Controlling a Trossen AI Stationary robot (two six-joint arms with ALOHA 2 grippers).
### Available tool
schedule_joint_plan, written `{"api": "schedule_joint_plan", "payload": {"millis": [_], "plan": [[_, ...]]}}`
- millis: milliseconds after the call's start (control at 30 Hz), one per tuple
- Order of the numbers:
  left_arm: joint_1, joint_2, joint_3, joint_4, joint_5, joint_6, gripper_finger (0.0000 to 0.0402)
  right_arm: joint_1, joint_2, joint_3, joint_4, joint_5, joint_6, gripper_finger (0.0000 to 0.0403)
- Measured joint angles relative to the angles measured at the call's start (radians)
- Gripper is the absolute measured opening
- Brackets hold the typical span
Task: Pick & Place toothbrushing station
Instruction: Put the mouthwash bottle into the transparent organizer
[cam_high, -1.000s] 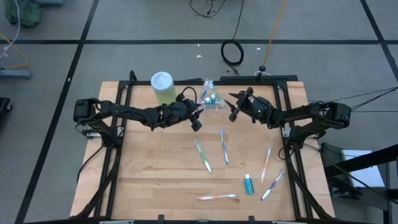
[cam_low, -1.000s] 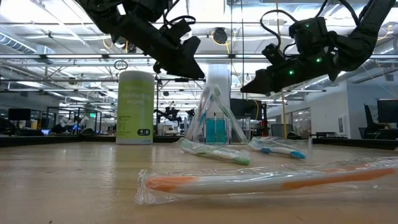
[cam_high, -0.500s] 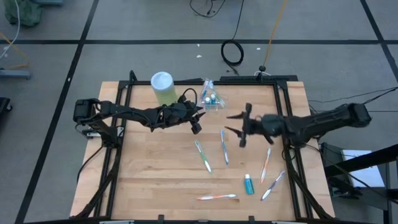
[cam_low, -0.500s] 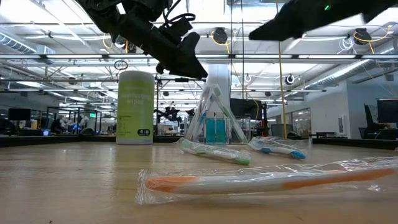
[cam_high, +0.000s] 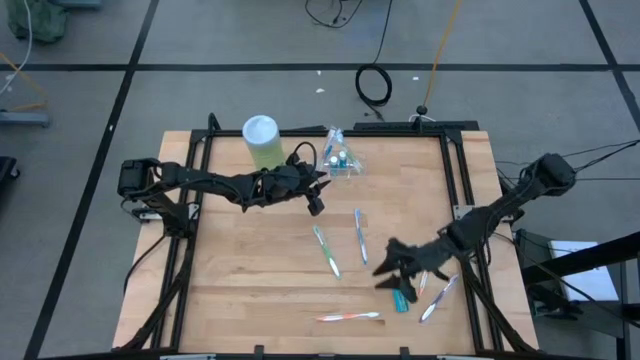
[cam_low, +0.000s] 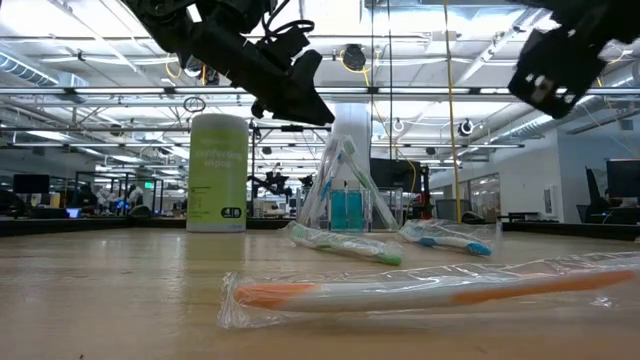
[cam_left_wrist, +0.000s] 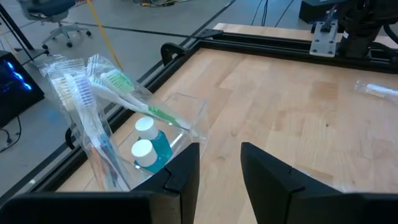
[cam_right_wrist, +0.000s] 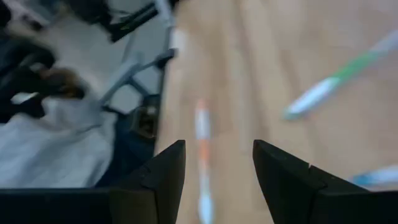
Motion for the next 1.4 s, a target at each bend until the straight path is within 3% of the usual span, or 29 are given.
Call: {"api": "schedule_joint_plan", "payload": {"millis": [167, 300, 533, 633, 733, 867, 967, 1100, 1267, 1400], "plan": [[0.000, 0.000, 0.000, 0.000, 0.000, 0.000, 0.0124, 0.042, 0.062, 0.000, 0.248, 0.004, -0.176, 0.0180], [0.000, 0.000, 0.000, -0.001, 0.002, -0.001, 0.0124, 0.034, 0.051, 0.000, 0.322, 0.014, -0.282, 0.0180], [0.000, 0.000, 0.000, -0.002, 0.003, 0.033, 0.0124, -0.024, 0.026, 0.006, 0.335, 0.387, -0.294, 0.0180], [0.000, 0.000, 0.000, -0.005, 0.003, 0.061, 0.0124, -0.044, 0.026, 0.086, 0.259, 0.367, -0.267, 0.0180], [0.000, 0.000, 0.000, -0.009, 0.002, 0.098, 0.0124, -0.041, 0.037, 0.239, 0.011, 0.363, -0.271, 0.0180], [0.000, 0.000, 0.000, -0.019, 0.002, 0.130, 0.0124, -0.030, 0.151, 0.465, -0.249, 0.407, -0.220, 0.0180], [0.000, 0.001, 0.000, -0.027, 0.002, 0.139, 0.0124, -0.031, 0.273, 0.615, -0.443, 0.363, -0.101, 0.0180], [0.000, 0.001, 0.000, -0.032, 0.002, 0.140, 0.0124, -0.031, 0.399, 0.740, -0.749, 0.207, 0.130, 0.0180], [0.000, 0.001, 0.000, -0.034, 0.002, 0.140, 0.0124, -0.014, 0.458, 0.750, -0.981, 0.019, 0.656, 0.0180], [0.000, 0.001, 0.000, -0.034, 0.002, 0.142, 0.0124, 0.024, 0.494, 0.742, -1.126, -0.138, 0.946, 0.0180]]}}
